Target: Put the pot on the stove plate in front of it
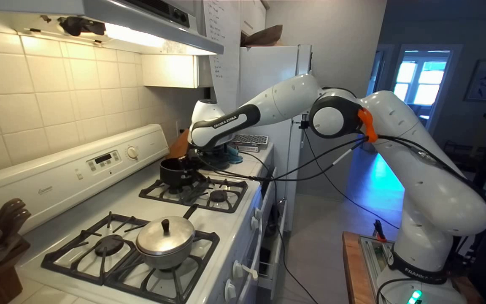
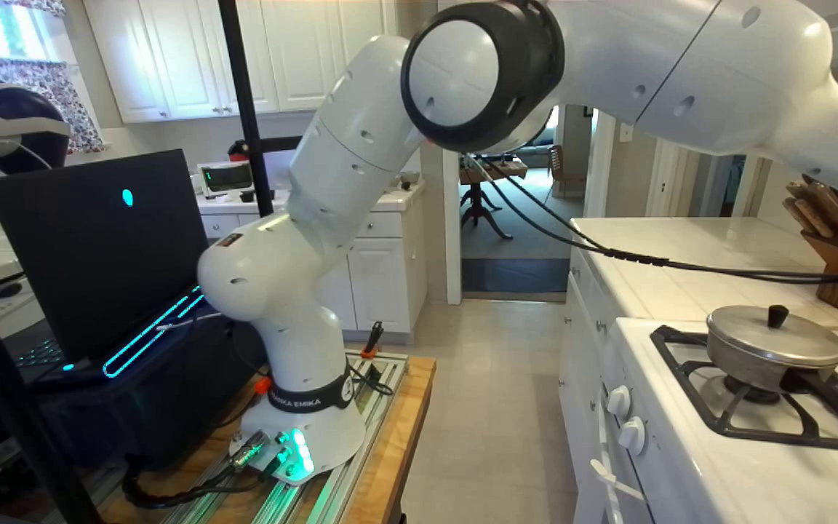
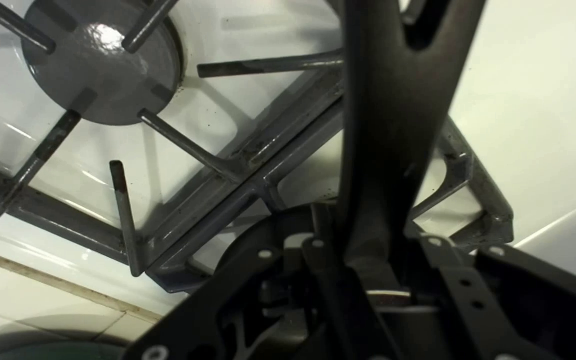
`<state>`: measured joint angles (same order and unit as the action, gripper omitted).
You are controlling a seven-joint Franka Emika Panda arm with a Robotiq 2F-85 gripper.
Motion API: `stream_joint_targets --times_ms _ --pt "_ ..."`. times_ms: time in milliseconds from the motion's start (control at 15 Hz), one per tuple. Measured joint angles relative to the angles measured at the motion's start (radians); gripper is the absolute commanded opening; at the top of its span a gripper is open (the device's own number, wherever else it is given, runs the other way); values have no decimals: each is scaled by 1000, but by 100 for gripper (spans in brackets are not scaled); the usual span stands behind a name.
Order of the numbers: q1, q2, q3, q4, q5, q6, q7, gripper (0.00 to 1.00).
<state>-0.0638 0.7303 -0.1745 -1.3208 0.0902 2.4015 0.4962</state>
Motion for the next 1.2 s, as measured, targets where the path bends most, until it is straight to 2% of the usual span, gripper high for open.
stream_joint_targets --times_ms 667,1067,1133,1200 --pt "6 72 -5 151 0 -117 113 7" --pt "25 116 -19 225 -5 -154 231 7" --pt "29 122 -22 235 -6 -161 254 55" --pt "32 126 -24 244 -7 -169 274 56"
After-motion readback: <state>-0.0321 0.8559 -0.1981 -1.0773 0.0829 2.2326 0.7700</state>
